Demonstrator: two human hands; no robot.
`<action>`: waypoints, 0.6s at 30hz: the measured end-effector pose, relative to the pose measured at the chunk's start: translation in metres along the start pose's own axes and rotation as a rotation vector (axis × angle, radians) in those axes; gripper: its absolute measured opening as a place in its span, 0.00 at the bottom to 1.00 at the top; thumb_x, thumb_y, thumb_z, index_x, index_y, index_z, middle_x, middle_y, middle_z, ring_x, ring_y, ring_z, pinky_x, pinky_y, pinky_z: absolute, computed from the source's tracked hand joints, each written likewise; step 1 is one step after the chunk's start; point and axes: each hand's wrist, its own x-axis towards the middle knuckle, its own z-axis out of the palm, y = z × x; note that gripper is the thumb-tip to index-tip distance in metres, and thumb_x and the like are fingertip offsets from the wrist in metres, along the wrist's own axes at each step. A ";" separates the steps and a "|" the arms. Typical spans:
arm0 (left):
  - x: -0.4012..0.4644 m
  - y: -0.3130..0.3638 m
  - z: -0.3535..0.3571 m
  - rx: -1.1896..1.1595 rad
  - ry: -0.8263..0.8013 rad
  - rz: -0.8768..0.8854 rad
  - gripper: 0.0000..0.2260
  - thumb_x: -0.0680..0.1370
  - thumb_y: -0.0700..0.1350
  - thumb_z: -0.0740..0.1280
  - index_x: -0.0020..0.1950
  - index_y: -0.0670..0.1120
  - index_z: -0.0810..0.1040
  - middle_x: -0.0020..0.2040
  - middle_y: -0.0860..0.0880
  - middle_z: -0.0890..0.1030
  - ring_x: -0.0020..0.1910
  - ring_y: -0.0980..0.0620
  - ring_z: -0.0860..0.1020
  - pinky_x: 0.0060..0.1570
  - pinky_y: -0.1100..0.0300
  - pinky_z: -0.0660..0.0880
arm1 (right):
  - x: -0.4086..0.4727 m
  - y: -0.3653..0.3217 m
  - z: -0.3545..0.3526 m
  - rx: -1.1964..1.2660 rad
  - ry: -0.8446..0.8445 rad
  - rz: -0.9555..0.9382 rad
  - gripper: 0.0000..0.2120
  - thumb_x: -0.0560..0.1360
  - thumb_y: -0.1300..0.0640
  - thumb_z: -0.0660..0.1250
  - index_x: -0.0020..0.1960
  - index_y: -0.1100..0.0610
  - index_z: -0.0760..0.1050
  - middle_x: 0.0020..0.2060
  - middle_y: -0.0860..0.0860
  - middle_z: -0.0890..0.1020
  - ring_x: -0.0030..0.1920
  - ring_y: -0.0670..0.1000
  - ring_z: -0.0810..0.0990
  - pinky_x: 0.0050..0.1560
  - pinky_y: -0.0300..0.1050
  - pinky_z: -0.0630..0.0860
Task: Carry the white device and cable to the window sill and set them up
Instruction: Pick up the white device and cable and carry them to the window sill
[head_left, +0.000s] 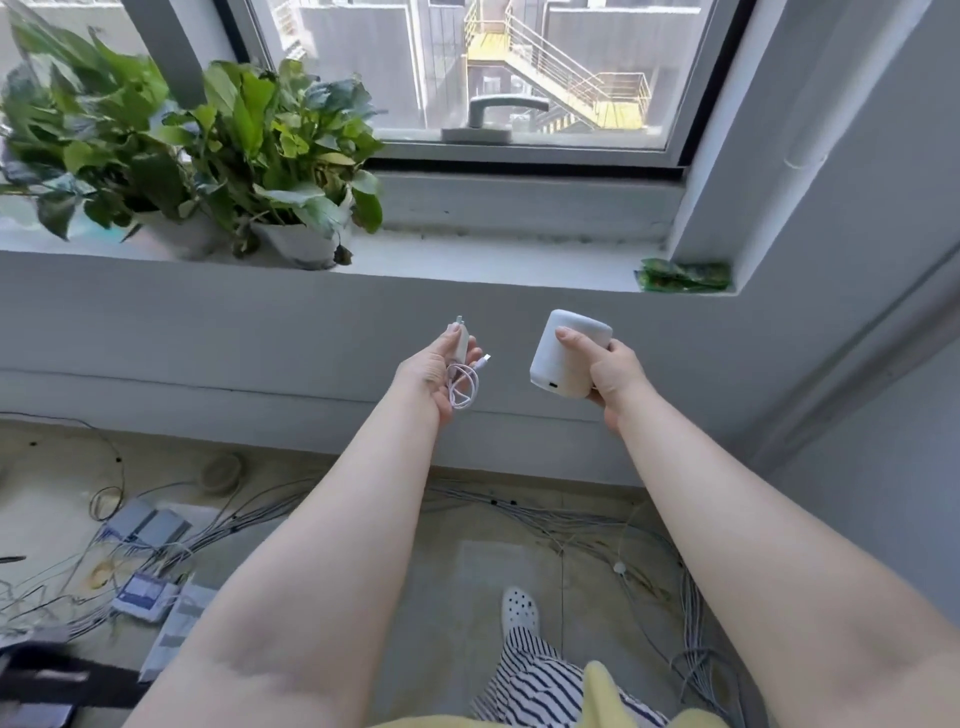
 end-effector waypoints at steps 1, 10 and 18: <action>0.011 0.009 0.008 -0.010 0.002 0.004 0.07 0.74 0.47 0.71 0.46 0.44 0.79 0.42 0.47 0.82 0.30 0.55 0.82 0.36 0.62 0.81 | 0.015 -0.008 0.004 -0.002 -0.002 -0.004 0.23 0.69 0.50 0.74 0.59 0.57 0.73 0.47 0.49 0.79 0.51 0.55 0.79 0.56 0.51 0.77; 0.093 0.067 0.055 -0.085 0.011 0.046 0.07 0.74 0.46 0.71 0.45 0.42 0.79 0.43 0.46 0.82 0.35 0.53 0.82 0.37 0.60 0.80 | 0.122 -0.057 0.036 -0.038 -0.043 -0.056 0.22 0.68 0.50 0.75 0.59 0.54 0.74 0.53 0.52 0.81 0.55 0.55 0.80 0.61 0.54 0.76; 0.143 0.098 0.077 -0.098 0.044 0.051 0.07 0.74 0.44 0.71 0.45 0.41 0.77 0.43 0.45 0.81 0.38 0.52 0.81 0.25 0.64 0.77 | 0.170 -0.071 0.058 -0.079 -0.031 -0.158 0.27 0.68 0.53 0.76 0.64 0.55 0.71 0.53 0.49 0.79 0.47 0.45 0.77 0.40 0.39 0.72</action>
